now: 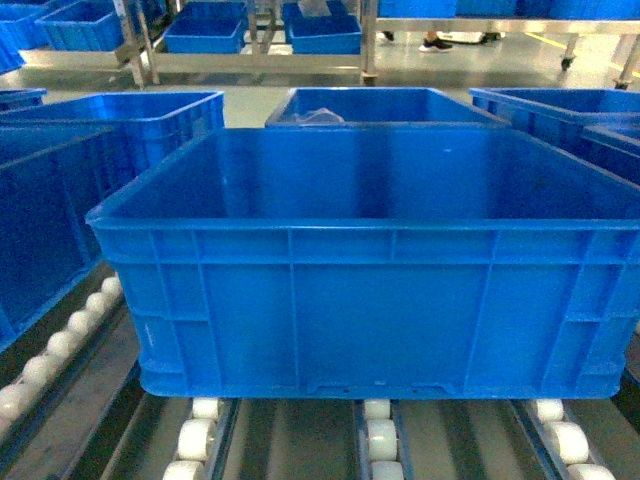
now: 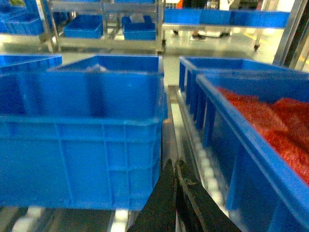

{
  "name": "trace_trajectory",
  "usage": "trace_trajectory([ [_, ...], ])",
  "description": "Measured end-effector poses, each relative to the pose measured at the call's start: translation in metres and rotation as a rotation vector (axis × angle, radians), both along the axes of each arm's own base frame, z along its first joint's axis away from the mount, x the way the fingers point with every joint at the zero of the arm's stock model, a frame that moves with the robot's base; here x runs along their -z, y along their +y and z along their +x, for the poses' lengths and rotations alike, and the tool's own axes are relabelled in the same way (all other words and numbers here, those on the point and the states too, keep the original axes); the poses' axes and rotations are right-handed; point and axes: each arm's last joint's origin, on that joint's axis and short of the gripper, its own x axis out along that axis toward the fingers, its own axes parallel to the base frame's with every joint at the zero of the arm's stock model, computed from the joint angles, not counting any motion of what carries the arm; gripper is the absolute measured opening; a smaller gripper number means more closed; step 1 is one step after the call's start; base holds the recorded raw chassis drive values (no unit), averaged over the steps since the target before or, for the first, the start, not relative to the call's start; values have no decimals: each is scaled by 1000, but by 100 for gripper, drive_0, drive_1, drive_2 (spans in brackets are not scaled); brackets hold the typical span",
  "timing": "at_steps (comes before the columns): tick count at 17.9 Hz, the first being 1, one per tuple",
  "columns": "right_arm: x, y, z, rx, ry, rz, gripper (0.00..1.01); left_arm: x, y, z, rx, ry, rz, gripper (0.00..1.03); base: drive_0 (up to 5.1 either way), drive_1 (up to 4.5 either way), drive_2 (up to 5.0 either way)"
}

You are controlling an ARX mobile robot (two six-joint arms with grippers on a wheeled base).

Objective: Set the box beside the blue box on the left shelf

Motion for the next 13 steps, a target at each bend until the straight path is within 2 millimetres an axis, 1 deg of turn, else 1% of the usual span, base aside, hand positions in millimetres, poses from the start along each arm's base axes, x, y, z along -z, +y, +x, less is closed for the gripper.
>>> trace_trajectory([
  [1, 4, 0, -6, 1, 28, 0, 2, 3, 0, -5, -2, 20, 1, 2, 0, 0, 0],
  [2, -1, 0, -8, 0, -27, 0, 2, -2, 0, -7, 2, -36, 1, 2, 0, 0, 0],
  [4, 2, 0, -8, 1, 0, 0, 2, 2, 0, -7, -3, -4, 1, 2, 0, 0, 0],
  [7, 1, 0, -8, 0, -8, 0, 2, 1, 0, -7, 0, -10, 0, 3, 0, 0, 0],
  [8, 1, 0, -8, 0, -11, 0, 13, 1, 0, -7, 0, -13, 1, 15, 0, 0, 0],
  [9, 1, 0, -8, 0, -11, 0, 27, 1, 0, -7, 0, -13, 1, 30, 0, 0, 0],
  [11, 1, 0, -8, 0, -11, 0, 38, 1, 0, -7, 0, -13, 1, 40, 0, 0, 0],
  [13, 1, 0, -8, 0, -11, 0, 45, 1, 0, -7, 0, -13, 1, 48, 0, 0, 0],
])
